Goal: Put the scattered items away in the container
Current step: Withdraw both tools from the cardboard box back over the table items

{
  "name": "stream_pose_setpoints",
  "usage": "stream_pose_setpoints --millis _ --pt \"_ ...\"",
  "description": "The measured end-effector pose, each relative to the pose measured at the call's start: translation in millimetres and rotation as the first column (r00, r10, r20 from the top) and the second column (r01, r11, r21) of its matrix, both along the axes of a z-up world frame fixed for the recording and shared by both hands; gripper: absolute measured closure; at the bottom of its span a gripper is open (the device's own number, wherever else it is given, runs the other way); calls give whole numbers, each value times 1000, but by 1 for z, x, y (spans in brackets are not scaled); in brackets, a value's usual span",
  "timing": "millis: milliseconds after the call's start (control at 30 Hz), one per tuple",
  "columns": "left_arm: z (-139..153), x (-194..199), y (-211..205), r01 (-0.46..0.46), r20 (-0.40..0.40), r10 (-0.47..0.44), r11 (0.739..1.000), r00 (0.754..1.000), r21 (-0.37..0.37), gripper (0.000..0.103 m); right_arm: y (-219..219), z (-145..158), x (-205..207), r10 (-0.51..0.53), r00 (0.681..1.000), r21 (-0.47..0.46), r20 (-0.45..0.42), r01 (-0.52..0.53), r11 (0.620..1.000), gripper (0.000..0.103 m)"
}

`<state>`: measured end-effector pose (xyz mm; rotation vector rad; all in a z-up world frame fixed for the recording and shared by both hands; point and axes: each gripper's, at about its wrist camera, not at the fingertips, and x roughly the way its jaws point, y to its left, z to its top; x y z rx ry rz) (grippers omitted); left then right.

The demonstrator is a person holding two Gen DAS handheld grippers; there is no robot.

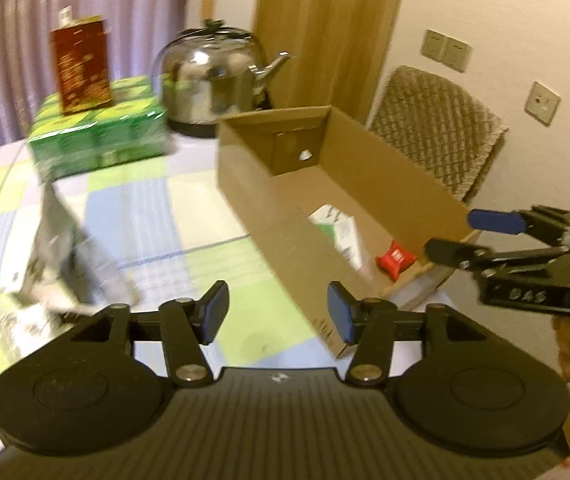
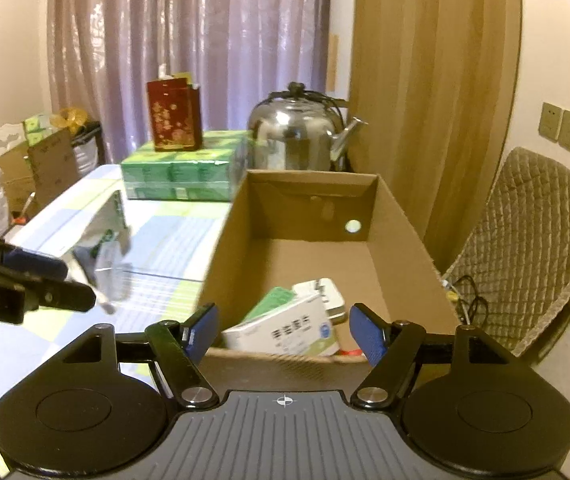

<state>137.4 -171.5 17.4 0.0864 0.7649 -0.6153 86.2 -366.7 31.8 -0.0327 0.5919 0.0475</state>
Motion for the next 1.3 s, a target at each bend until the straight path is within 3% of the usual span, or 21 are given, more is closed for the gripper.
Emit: stream_pose_setpoints --millis 100,233,467,633,900,1300 --pt "-3 -12 19 -35 -2 35 999 999 20 41 14 2 -10 19 1000 9 4 -19 1000 32" --pt "-8 -29 50 -87 -9 87 996 996 34 26 36 2 -24 56 998 27 10 -56 998 15" --pt "-12 -52 97 -147 25 146 985 989 90 8 75 -3 -37 147 989 27 -14 -147 989 11" --pt "-16 -63 128 -196 34 193 973 981 124 6 97 -9 -40 200 979 15 -33 -199 980 10" --pt "-21 -66 172 -270 17 270 956 963 110 5 130 -20 -34 270 961 6 -67 -270 963 9" --pt "-35 -40 199 -295 -4 298 949 955 112 5 166 -37 0 344 932 -24 -112 -348 937 9"
